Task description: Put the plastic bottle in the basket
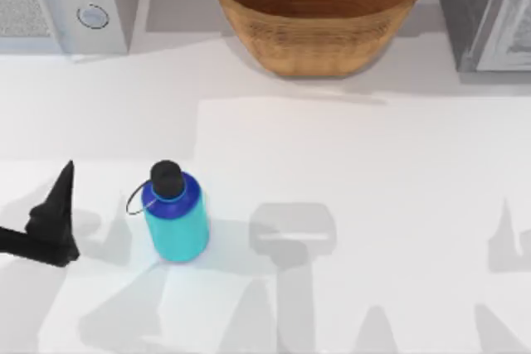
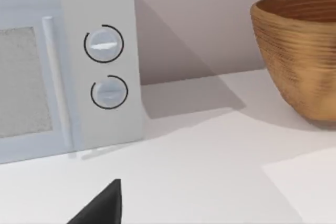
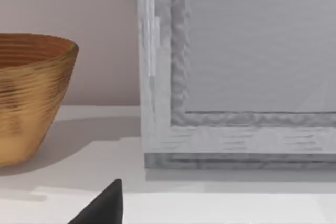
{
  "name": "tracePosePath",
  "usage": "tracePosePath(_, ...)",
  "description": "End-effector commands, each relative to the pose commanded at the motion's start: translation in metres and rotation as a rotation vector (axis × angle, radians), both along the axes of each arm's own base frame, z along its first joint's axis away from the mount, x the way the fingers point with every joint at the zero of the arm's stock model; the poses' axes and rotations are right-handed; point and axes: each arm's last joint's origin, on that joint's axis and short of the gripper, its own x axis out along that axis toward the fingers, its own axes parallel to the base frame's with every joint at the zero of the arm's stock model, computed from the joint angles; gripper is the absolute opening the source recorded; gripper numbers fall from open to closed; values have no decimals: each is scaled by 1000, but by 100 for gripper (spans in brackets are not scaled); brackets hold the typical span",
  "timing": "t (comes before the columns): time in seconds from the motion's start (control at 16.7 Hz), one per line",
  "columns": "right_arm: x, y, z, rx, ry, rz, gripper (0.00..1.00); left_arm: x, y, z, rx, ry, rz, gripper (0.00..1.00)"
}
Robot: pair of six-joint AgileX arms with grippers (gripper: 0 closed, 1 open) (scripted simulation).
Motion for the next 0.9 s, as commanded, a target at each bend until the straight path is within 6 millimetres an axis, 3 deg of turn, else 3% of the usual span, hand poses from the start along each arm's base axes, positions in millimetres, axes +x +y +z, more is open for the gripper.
tracePosePath(0.42, 0, 0, 0, 0, 0, 0, 100, 23, -11, -41, 30, 91, -275, 100)
tracePosePath(0.9, 0, 0, 0, 0, 0, 0, 100, 22, -20, -76, 40, 130, -493, 100)
